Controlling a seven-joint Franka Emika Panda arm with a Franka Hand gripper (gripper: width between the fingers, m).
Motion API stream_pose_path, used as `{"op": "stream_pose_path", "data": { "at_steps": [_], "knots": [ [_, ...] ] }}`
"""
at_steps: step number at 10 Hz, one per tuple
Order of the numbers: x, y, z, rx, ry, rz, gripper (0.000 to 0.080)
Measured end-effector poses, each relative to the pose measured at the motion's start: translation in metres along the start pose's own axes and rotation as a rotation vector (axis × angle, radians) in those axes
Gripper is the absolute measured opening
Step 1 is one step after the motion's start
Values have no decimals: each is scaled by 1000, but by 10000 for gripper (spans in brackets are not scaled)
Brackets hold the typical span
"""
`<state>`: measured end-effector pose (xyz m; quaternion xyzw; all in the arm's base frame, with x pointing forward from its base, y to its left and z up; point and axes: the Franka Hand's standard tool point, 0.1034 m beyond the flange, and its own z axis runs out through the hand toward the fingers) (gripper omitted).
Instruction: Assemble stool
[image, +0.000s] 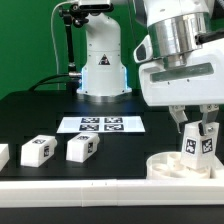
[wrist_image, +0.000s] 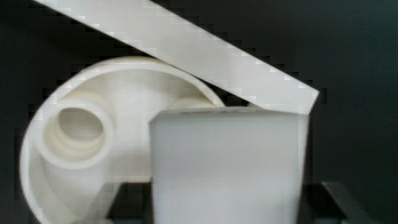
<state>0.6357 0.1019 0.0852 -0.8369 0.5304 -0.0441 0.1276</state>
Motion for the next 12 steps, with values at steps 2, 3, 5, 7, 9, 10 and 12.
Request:
{"op": "stream_pose_path", "data": {
  "at_steps": [2, 3, 5, 7, 9, 10, 12],
  "knots": [
    [-1, -1, -1, -1, -2, -30, 405],
    [-1, -2, -3, -4, -6, -62, 611],
    [-2, -8, -11, 0, -10, -118, 643],
    [-2, -9, -12, 3, -8, -158, 648],
    [-3, -9, -12, 3, -7, -306, 649],
    [-7, -11, -12, -1, -4, -413, 649],
    [-14, -15, -15, -13, 12, -636, 649]
  ]
}}
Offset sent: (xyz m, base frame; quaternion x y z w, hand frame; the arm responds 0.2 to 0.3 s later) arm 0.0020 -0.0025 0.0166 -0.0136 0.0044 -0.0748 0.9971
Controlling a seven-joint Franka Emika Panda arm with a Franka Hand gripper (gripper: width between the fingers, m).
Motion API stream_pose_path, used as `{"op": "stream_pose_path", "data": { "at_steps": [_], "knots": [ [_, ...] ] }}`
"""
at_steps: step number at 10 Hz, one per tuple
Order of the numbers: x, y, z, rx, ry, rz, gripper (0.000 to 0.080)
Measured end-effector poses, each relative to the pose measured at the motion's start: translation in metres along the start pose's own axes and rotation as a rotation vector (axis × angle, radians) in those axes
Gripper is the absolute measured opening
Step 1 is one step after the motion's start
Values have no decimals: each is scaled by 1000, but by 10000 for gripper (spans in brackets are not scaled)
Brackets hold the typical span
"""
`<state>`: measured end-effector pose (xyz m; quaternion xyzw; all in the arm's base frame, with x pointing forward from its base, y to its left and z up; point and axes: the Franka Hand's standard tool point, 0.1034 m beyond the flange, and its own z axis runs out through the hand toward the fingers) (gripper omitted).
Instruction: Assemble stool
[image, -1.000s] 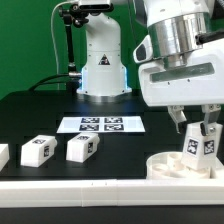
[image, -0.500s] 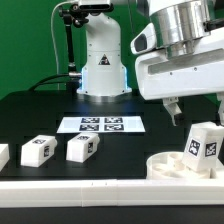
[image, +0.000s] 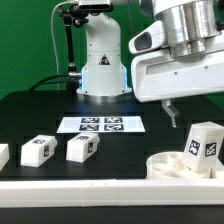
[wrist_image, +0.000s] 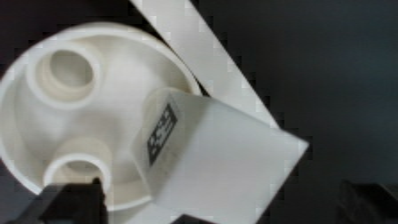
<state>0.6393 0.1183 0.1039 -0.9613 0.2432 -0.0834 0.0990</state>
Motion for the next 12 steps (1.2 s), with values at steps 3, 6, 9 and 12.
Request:
{"op": "stream_pose_path", "data": {
  "at_steps": [3, 6, 9, 12],
  "knots": [
    [3, 4, 0, -1, 0, -263, 649],
    [3, 6, 1, -4, 0, -492, 649],
    [4, 7, 0, -24, 1, -768, 649],
    [5, 7, 0, -49, -2, -1081, 649]
  ]
}}
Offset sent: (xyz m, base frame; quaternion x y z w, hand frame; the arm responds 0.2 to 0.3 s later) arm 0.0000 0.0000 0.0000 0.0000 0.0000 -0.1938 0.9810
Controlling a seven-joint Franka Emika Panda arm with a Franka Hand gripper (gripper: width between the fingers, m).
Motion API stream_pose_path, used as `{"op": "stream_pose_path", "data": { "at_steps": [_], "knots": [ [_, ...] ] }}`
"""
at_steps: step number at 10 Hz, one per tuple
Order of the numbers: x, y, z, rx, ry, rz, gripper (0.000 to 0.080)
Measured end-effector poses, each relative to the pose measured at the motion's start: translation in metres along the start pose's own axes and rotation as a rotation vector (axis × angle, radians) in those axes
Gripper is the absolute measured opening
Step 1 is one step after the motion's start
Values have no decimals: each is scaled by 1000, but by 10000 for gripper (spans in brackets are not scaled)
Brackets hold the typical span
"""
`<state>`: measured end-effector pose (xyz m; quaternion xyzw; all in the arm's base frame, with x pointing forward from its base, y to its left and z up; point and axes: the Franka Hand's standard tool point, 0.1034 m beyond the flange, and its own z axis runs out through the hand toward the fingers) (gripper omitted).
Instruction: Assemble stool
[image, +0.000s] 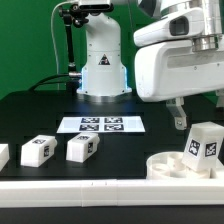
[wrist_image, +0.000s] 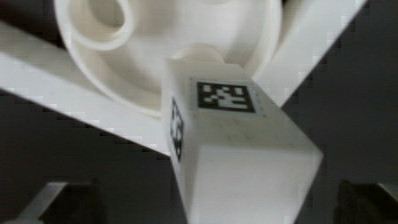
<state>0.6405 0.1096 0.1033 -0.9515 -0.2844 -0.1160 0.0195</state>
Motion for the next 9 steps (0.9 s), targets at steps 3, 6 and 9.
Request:
{"op": "stream_pose_path", "data": {
  "at_steps": [3, 6, 9],
  "knots": [
    [-1, 1, 0, -16, -12, -281, 649],
    [-2, 1, 0, -21, -19, -452, 649],
    [-4, 5, 1, -31, -34, -651, 649]
  ]
}}
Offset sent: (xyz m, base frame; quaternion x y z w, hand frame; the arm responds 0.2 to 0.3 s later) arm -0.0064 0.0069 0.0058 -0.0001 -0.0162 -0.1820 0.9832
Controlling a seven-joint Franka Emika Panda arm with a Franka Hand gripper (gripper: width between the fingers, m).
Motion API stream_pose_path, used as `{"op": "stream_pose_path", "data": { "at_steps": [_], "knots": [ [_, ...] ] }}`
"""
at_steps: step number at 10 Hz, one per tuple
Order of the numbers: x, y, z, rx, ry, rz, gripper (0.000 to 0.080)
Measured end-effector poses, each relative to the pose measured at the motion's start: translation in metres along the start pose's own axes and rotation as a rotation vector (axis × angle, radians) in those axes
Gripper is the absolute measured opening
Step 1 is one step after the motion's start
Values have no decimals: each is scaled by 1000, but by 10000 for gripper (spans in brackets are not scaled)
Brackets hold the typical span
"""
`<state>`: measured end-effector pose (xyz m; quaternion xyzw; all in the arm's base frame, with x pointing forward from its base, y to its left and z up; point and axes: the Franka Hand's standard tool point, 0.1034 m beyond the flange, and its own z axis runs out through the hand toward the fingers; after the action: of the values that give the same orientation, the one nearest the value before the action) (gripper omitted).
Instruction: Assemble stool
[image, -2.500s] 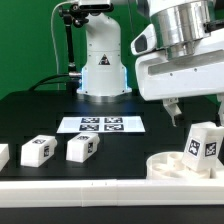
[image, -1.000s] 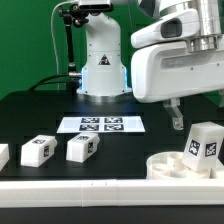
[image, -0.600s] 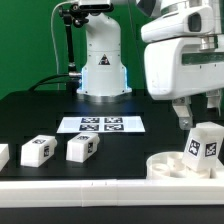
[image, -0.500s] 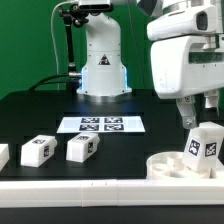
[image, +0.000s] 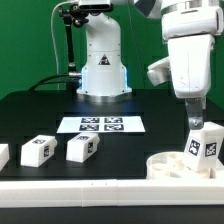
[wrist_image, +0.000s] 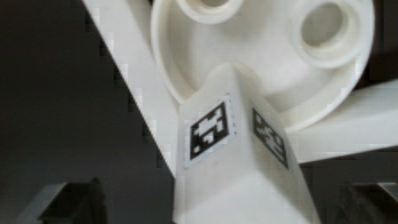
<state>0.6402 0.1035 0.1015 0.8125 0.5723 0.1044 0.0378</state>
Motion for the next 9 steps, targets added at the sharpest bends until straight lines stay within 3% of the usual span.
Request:
{"op": "stream_pose_path", "data": {
  "at_steps": [4, 7, 9],
  "knots": [
    [6, -3, 10, -23, -72, -484, 649],
    [7, -5, 17, -18, -88, -580, 649],
    [3, -5, 20, -13, -90, -571, 404]
  ]
}}
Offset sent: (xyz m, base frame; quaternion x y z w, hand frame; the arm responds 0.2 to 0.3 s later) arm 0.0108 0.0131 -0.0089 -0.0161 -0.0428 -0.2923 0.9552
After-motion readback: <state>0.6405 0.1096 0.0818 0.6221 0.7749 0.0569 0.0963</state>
